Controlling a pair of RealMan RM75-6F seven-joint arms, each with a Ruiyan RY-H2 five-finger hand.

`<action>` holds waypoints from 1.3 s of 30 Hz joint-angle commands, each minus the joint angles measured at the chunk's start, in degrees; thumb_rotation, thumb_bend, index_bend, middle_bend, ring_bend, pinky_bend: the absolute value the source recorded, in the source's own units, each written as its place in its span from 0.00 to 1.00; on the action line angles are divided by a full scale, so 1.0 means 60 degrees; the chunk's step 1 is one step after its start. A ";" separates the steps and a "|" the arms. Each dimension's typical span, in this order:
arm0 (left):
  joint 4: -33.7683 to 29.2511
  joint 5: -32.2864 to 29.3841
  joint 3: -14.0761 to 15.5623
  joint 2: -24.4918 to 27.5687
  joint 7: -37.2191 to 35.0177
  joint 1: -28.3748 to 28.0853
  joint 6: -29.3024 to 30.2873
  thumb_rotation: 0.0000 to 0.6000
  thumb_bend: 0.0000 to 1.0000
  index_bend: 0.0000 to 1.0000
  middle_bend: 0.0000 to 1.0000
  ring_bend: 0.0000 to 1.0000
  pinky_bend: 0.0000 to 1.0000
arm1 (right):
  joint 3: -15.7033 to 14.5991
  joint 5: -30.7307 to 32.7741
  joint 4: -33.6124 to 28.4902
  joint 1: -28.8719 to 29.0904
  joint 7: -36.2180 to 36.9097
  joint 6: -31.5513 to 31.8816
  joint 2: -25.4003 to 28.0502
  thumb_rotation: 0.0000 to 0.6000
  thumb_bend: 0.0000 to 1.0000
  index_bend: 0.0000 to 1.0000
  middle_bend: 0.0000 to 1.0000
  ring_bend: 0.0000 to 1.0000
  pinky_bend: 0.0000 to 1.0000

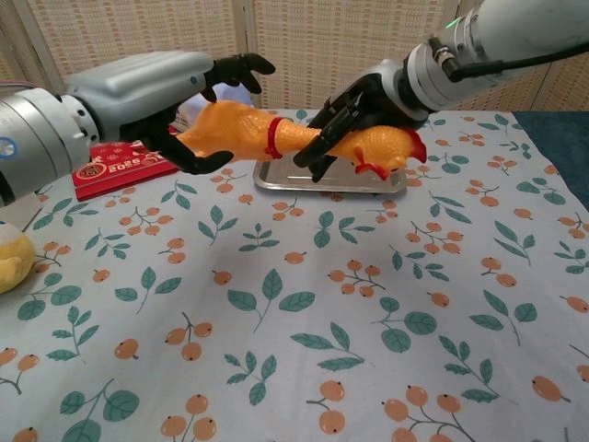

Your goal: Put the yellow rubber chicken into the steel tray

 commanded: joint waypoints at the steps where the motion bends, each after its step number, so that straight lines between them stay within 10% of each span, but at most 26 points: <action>1: 0.0573 -0.0068 0.0031 -0.0370 0.0077 -0.0193 0.0093 1.00 0.38 0.02 0.13 0.09 0.21 | -0.0005 0.0031 -0.0076 0.0105 0.0111 -0.0059 -0.0018 1.00 0.47 0.92 0.58 0.84 1.00; 16: 0.1994 0.0225 0.0231 -0.0810 -0.0792 -0.0512 0.0080 1.00 0.38 0.07 0.14 0.10 0.22 | 0.0160 -0.0556 0.0126 0.0112 0.0673 -0.0747 0.0067 1.00 0.47 0.93 0.58 0.84 1.00; 24: 0.3181 0.0990 0.0282 -0.1477 -0.1428 -0.0532 0.0890 1.00 0.49 0.50 0.55 0.46 0.49 | 0.0398 -0.1003 0.0189 -0.0143 0.1005 -0.0985 0.0191 1.00 0.47 0.93 0.58 0.84 1.00; 39: 0.4208 0.1022 0.0246 -0.1766 -0.1560 -0.0552 0.1111 1.00 0.77 0.82 0.89 0.79 0.88 | 0.0854 -0.1836 0.0224 -0.0744 0.1511 -0.1233 0.0447 1.00 0.47 0.93 0.58 0.84 1.00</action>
